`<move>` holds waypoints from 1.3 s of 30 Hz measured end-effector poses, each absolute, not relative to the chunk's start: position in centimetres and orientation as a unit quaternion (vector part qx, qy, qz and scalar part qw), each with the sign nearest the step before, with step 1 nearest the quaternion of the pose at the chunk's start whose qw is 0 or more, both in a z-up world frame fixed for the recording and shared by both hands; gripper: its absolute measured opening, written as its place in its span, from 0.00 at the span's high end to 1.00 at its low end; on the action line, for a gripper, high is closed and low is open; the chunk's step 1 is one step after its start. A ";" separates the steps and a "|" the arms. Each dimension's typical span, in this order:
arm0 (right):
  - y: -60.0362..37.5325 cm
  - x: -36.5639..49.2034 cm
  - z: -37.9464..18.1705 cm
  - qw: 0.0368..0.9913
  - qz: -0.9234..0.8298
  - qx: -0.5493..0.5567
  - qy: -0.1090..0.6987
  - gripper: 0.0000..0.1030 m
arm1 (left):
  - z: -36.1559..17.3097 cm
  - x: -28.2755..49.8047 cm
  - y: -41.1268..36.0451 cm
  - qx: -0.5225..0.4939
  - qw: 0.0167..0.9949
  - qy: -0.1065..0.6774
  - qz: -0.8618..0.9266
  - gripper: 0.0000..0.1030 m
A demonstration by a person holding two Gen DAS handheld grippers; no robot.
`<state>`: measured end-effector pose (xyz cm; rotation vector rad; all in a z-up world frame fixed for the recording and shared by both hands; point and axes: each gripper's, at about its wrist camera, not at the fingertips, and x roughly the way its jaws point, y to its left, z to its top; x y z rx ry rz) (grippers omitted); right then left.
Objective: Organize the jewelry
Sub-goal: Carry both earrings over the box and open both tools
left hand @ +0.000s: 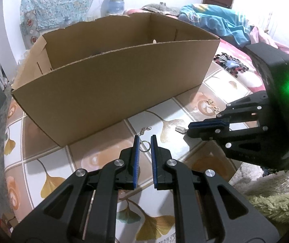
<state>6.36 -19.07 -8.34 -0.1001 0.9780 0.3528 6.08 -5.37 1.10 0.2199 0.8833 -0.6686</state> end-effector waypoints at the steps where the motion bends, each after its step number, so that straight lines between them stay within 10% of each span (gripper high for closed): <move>1: -19.4 6.2 -8.1 0.868 0.170 -0.039 0.466 0.99 | 1.3 5.9 -5.3 0.106 0.846 0.415 -0.316 0.90; 17: -21.0 5.0 -2.8 0.899 0.186 0.009 0.396 0.99 | 6.5 4.7 -4.4 0.106 0.868 0.361 -0.325 0.90; 23: -19.5 5.9 -5.7 0.878 0.193 -0.008 0.439 0.82 | 5.4 5.0 -4.6 0.093 0.860 0.382 -0.325 0.90; 39: -18.7 6.0 -7.7 0.875 0.180 -0.023 0.448 0.97 | 4.4 5.4 -4.4 0.089 0.857 0.393 -0.320 0.90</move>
